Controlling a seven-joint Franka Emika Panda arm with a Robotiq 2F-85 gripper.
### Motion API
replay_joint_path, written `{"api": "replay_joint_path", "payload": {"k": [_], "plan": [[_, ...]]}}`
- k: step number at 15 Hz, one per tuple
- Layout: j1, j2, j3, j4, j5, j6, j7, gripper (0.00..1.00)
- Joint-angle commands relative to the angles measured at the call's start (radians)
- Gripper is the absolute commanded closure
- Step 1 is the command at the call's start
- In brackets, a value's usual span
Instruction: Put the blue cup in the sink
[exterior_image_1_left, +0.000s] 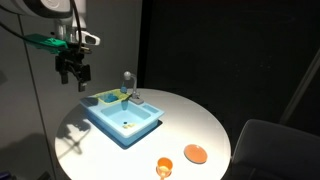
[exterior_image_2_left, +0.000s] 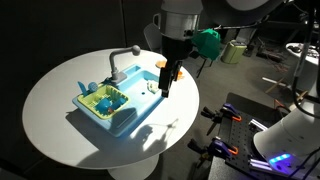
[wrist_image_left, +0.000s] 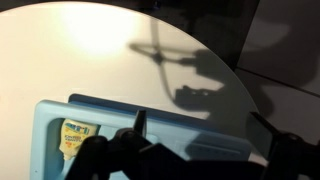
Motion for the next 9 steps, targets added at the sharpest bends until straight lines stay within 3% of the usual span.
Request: {"api": "replay_joint_path", "payload": {"k": [1, 9], "plan": [[-0.029, -0.032, -0.004, 0.004, -0.052, -0.039, 0.052, 0.0], [-0.073, -0.114, -0.011, 0.001, -0.095, -0.104, 0.129, 0.0]]}}
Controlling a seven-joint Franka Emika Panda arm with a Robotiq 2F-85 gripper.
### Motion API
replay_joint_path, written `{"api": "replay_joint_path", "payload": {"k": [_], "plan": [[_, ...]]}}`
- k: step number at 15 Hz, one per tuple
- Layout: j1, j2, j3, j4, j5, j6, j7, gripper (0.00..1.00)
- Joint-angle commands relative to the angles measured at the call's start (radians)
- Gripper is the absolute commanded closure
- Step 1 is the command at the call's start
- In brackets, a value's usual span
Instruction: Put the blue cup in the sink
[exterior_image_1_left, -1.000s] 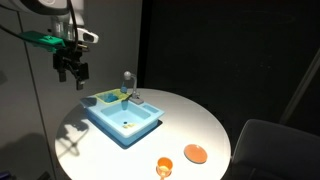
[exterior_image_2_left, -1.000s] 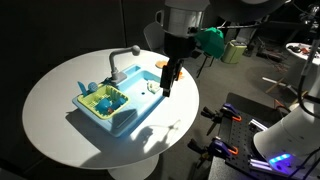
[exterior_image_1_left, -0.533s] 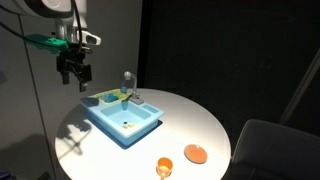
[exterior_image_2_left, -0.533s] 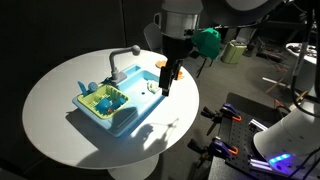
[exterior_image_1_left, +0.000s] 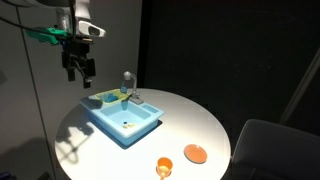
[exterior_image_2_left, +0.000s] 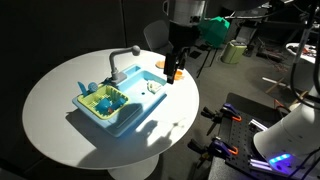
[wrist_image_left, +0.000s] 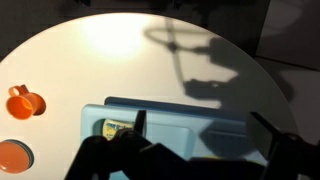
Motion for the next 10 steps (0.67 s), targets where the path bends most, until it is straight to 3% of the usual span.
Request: {"api": "replay_joint_path", "payload": {"k": [1, 10], "plan": [[-0.021, -0.05, -0.008, 0.008, -0.029, -0.051, 0.037, 0.0], [-0.075, -0.015, -0.07, 0.063, -0.06, -0.044, -0.024, 0.0]]}}
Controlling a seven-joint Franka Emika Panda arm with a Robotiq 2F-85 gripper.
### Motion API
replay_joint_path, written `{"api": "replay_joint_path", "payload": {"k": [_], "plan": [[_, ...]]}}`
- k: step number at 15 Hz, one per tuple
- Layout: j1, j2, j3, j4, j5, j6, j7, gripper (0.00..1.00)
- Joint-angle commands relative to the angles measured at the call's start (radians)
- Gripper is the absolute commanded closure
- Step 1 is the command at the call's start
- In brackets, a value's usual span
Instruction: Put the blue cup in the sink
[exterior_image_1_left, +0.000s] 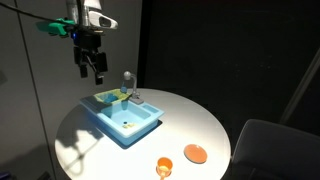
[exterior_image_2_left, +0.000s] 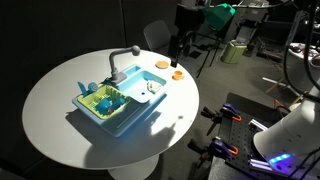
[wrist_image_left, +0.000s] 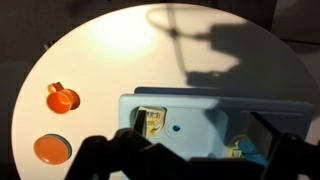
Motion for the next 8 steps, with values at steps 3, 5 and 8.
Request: {"api": "replay_joint_path", "payload": {"k": [3, 5, 8], "plan": [[-0.005, 0.025, -0.03, 0.044, 0.008, -0.023, -0.062, 0.0], [-0.008, 0.013, -0.023, 0.019, 0.0, -0.002, -0.036, 0.0], [-0.007, 0.016, -0.023, 0.021, 0.0, -0.002, -0.043, 0.0]]}}
